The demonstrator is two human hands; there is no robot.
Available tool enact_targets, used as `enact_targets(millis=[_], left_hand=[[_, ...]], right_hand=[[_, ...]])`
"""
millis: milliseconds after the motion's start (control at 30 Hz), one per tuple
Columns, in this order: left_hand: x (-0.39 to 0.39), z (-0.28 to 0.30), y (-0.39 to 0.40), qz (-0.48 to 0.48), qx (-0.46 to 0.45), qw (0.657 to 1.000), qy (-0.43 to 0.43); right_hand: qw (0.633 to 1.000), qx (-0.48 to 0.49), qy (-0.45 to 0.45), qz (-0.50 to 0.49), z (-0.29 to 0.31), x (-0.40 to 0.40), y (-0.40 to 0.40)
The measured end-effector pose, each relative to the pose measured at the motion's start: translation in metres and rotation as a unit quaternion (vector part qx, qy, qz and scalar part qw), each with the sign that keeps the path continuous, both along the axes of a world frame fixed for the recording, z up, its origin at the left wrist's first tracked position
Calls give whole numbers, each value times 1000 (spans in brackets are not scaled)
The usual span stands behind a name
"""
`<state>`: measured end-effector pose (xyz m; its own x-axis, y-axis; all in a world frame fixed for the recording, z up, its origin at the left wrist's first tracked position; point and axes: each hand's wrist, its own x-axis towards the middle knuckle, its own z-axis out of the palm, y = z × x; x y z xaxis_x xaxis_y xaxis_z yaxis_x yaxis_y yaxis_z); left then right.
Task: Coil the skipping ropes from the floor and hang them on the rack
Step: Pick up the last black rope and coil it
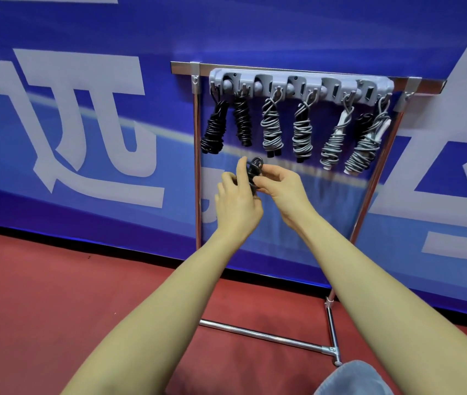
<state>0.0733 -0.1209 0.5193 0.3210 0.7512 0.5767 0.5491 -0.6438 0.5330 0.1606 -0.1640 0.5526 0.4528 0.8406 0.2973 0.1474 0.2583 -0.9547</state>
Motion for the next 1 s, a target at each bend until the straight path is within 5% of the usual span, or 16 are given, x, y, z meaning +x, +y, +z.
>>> enact_targets(millis=[167,400,800,1000], left_hand=[[-4,7,14,4,-84,996,-2],[-17,11,19,-222,-252,934,-122],[-9,15,3,-158,-208,959,-113],[-9,13,8,-70,-118,990,-21]], right_hand=[[999,-16,-46,-10,-5,-3,1],[994,-13,-103,20,-2,9,-4],[992,-7,-127,3,-2,14,-10],[989,-29,-126,-72,-7,12,-10]])
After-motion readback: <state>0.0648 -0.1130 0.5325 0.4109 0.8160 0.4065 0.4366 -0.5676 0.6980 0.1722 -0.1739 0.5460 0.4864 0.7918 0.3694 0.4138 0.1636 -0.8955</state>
